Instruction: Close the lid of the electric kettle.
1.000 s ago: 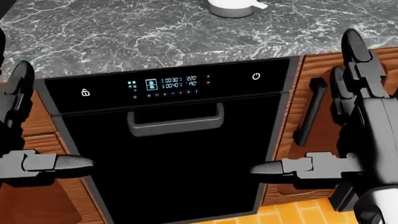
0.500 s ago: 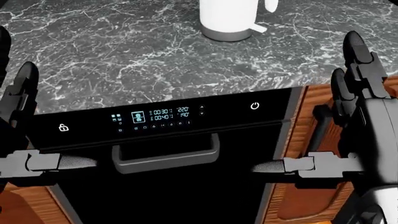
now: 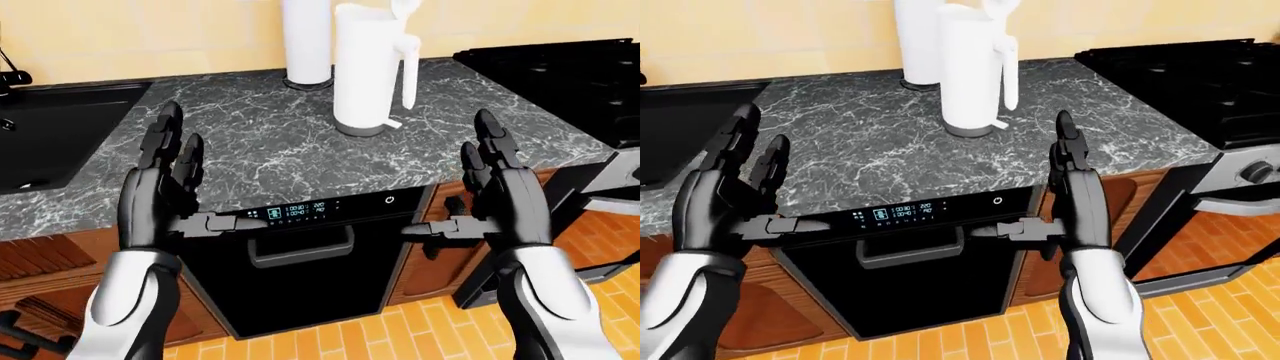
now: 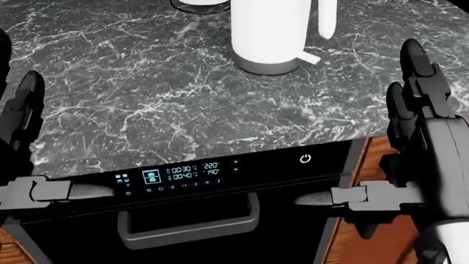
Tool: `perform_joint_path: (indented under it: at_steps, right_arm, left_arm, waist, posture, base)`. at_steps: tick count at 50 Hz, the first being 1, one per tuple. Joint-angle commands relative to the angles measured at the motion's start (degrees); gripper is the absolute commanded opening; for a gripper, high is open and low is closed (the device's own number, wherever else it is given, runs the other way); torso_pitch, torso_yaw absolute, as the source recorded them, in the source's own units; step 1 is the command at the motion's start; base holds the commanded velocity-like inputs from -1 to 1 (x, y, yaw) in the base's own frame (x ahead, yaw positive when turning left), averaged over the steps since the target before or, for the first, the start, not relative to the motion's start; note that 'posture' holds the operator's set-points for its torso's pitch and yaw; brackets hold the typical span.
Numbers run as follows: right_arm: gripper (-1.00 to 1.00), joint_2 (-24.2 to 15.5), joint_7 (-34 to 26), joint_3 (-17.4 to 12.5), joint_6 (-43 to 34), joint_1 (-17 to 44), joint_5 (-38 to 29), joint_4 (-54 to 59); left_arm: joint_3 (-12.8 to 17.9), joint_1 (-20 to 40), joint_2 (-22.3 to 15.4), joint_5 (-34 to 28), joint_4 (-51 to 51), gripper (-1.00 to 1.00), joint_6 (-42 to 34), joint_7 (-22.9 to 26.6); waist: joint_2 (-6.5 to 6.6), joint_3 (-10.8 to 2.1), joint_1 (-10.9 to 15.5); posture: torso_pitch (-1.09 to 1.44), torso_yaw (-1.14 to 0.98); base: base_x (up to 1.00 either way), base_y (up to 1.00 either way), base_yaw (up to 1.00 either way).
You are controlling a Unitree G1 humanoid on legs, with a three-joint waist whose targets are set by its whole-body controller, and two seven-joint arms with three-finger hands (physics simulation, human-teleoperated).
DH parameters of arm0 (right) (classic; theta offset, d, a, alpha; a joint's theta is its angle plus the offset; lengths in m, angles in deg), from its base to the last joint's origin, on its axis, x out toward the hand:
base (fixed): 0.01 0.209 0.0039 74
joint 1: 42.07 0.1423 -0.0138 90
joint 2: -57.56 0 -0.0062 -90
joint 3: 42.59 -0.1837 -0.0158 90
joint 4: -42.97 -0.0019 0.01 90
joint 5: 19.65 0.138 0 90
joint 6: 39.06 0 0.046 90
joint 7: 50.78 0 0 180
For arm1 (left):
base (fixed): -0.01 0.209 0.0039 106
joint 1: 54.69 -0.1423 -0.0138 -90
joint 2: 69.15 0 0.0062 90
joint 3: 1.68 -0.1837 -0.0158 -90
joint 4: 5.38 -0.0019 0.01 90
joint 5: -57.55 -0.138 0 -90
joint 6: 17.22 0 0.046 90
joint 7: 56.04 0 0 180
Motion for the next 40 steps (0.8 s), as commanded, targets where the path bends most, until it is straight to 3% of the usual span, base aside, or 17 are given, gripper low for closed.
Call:
perform_joint_path:
  at_steps: [1,7,10,11,12,13,19,23,24,25,27,32,34,36,37,38,40]
  right_arm:
    - [1.0,-0.14,-0.07,0.42,1.58,1.63,0.23,-2.39]
    - [1.0,-0.3,-0.03,0.31,1.23,1.67,0.32,-2.73]
    - [1.0,-0.39,-0.1,0.17,1.12,1.7,0.36,-2.81]
    - [1.0,-0.36,-0.1,0.13,1.23,1.69,0.39,-2.73]
    - [1.0,-0.41,-0.07,0.24,0.91,1.81,0.34,-2.97]
    - [1.0,-0.37,-0.06,0.21,1.06,1.73,0.36,-2.87]
    - [1.0,-0.4,-0.07,0.19,1.03,1.66,0.32,-3.01]
    - [1.0,-0.4,-0.08,0.13,0.85,1.79,0.34,-3.07]
    - [1.0,-0.44,-0.06,0.15,0.55,1.92,0.31,-3.22]
    - [1.0,-0.47,-0.03,0.19,0.55,2.05,0.29,-3.09]
    - [1.0,-0.45,0.0,0.17,0.59,2.08,0.29,-3.02]
    - [1.0,-0.44,0.03,0.15,0.8,1.96,0.35,-2.98]
    - [1.0,-0.39,0.05,0.06,0.88,1.93,0.39,-2.89]
    - [1.0,-0.42,0.06,0.15,0.8,1.9,0.39,-3.02]
    - [1.0,-0.4,0.06,0.09,1.07,1.83,0.41,-2.84]
    - [1.0,-0.41,0.13,0.1,1.05,1.81,0.37,-2.91]
    - [1.0,-0.44,0.29,0.28,1.14,1.78,0.19,-2.79]
  left_arm:
    - [1.34,1.3,-0.84,-0.21,2.23,1.0,1.67,-0.2]
    - [1.58,1.34,-0.84,-0.16,2.17,1.0,1.74,-0.1]
    - [1.59,1.39,-0.88,-0.01,2.64,1.0,1.24,-0.23]
    - [1.64,1.45,-0.93,0.08,2.91,1.0,0.9,-0.32]
    - [1.59,1.23,-0.9,-0.01,2.71,1.0,1.33,-0.16]
    - [1.77,1.5,-0.96,0.2,2.98,1.0,0.83,-0.32]
    - [1.51,0.95,-0.88,-0.12,2.51,1.0,1.78,-0.04]
    - [1.79,0.99,-0.92,0.16,3.07,1.0,1.23,-0.13]
    - [1.71,1.33,-0.96,0.07,2.69,1.0,1.28,-0.2]
    - [1.69,1.02,-0.9,0.05,2.75,1.0,1.48,-0.08]
    - [1.75,1.19,-0.92,0.1,2.82,1.0,1.31,-0.15]
    - [1.69,1.46,-1.02,0.14,2.75,1.0,1.03,-0.32]
    - [1.7,1.42,-1.0,0.18,2.79,1.0,1.06,-0.32]
    - [1.52,1.16,-0.93,-0.11,2.13,1.0,1.94,-0.07]
    - [1.66,1.35,-0.99,0.1,2.66,1.0,1.22,-0.26]
    - [1.61,1.34,-0.94,0.06,2.57,1.0,1.35,-0.26]
    - [1.43,1.0,-0.87,-0.16,2.39,1.0,1.81,-0.08]
  waist:
    - [-0.57,-1.05,0.12]
    - [2.59,-0.26,-0.23]
    - [6.76,-1.32,-0.66]
    - [6.98,-2.07,-0.8]
    - [6.05,-1.11,0.07]
    - [6.57,-0.73,-0.17]
    - [3.66,-0.85,0.64]
    - [-0.8,-1.57,1.08]
    - [-1.19,-2.15,1.29]
    - [-0.07,-1.48,0.41]
    - [-0.59,-1.04,0.3]
    - [1.77,-0.45,-0.06]
    - [3.31,-0.36,-0.32]
    - [6.28,-1.23,-0.65]
    - [6.85,-1.93,-0.89]
    - [5.8,-1.46,0.06]
    - [6.13,-0.63,0.17]
  posture:
    - [0.0,0.0]
    - [0.0,0.0]
    - [0.0,0.0]
    - [0.0,0.0]
    - [0.0,0.0]
    - [0.0,0.0]
    - [0.0,0.0]
    - [0.0,0.0]
    - [0.0,0.0]
    - [0.0,0.0]
    - [0.0,0.0]
    - [0.0,0.0]
    - [0.0,0.0]
    - [0.0,0.0]
    - [0.0,0.0]
    - [0.0,0.0]
    - [0.0,0.0]
  base:
    - [0.21,0.0,0.0]
    - [0.21,0.0,0.0]
    - [0.21,0.0,0.0]
    - [0.21,0.0,0.0]
    - [0.21,0.0,0.0]
    - [0.22,0.0,0.0]
    - [0.21,0.0,0.0]
    - [0.21,0.0,0.0]
    - [0.2,0.0,0.0]
    - [0.2,0.0,0.0]
    - [0.21,0.0,0.0]
    - [0.21,0.0,0.0]
    - [0.21,0.0,0.0]
    - [0.21,0.0,0.0]
    - [0.19,0.0,0.0]
    - [0.21,0.0,0.0]
    - [0.21,0.0,0.0]
